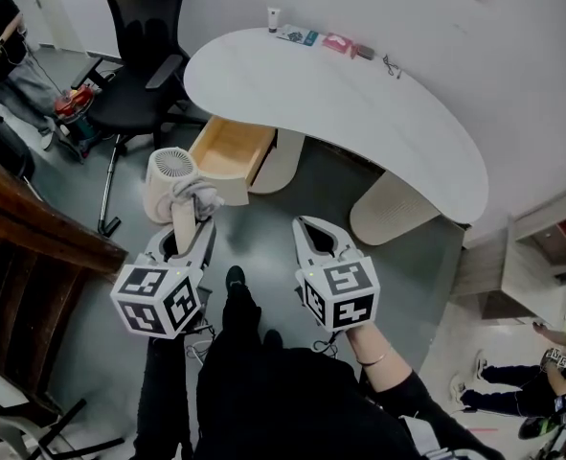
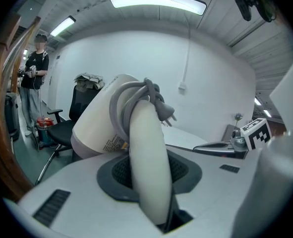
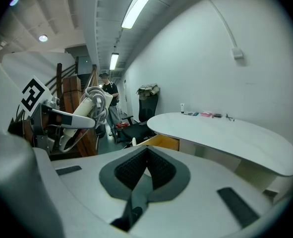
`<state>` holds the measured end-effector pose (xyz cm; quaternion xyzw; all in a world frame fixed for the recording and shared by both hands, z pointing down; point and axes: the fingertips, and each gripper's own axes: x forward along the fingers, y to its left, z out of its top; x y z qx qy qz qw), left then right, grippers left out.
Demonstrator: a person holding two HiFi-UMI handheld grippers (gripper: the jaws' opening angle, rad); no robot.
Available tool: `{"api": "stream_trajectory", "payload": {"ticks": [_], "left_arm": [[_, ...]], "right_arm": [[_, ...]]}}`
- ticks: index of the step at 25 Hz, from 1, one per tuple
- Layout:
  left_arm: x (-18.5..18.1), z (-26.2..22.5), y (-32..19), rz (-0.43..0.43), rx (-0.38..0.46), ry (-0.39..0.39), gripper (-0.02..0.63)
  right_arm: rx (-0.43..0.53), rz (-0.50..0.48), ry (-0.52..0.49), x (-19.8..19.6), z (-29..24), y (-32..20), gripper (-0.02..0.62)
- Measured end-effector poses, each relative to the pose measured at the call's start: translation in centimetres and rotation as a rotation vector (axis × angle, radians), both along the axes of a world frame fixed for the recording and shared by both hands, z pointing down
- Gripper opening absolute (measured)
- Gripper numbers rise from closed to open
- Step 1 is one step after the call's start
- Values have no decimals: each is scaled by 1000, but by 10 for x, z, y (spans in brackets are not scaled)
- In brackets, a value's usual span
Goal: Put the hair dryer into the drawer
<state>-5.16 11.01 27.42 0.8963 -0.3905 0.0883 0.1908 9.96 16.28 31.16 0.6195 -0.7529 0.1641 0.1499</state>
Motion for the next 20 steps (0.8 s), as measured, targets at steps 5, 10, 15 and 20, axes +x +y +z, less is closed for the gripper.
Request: {"api": "stream_trajectory", "payload": {"ticks": [5,10,15,20], "left_arm": [[-2,4,-44,22,-9,-9,117],[-7,10,-91,41,-30,-14,117],[-13,17,-133,69,-64,-26,117],[-15,27,-165,117,-87,-52,117]], "right_arm": [[-15,21,5,-2,4,-38,2],[-44,48,2,-6,11,-77,2],[-82,80,-1,-11,18,-112,2],[-106,98,5,-17,23,-144,2]]}}
